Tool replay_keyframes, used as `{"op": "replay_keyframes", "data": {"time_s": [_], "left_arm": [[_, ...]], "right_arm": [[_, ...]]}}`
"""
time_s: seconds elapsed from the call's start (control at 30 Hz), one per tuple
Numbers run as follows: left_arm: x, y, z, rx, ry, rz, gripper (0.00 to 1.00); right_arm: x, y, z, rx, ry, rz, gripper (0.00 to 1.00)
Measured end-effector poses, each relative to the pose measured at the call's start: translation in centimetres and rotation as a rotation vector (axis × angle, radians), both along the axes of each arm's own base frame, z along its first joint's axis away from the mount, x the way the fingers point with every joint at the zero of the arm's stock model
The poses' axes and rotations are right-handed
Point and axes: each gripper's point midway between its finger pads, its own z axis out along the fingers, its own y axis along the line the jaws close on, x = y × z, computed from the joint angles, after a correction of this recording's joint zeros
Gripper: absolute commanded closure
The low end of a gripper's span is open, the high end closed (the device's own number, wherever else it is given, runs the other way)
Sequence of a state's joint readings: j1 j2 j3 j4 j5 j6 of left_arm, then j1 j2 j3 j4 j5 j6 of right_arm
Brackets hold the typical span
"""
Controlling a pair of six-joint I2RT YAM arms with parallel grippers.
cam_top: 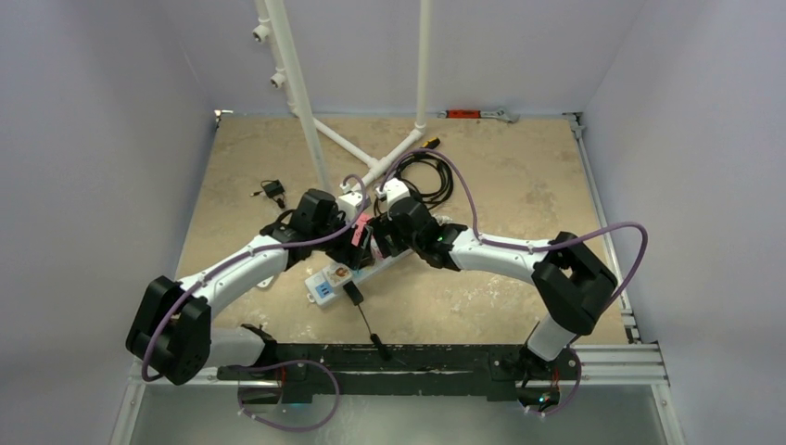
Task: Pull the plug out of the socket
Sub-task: Remove the plug from the socket.
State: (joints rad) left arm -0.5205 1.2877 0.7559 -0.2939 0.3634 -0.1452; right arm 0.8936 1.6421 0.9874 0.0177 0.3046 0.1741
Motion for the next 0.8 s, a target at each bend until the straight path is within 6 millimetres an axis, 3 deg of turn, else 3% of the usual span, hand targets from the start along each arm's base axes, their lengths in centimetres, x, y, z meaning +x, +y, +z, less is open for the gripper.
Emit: {"op": "replay_keyframes", "data": {"time_s": [0.8], "left_arm": [[0.9, -0.3, -2.0, 0.04, 0.033, 0.011, 0.49]], "right_arm": [[0.4, 0.3, -0.7, 0.036, 0.022, -0.021, 0.21]]}}
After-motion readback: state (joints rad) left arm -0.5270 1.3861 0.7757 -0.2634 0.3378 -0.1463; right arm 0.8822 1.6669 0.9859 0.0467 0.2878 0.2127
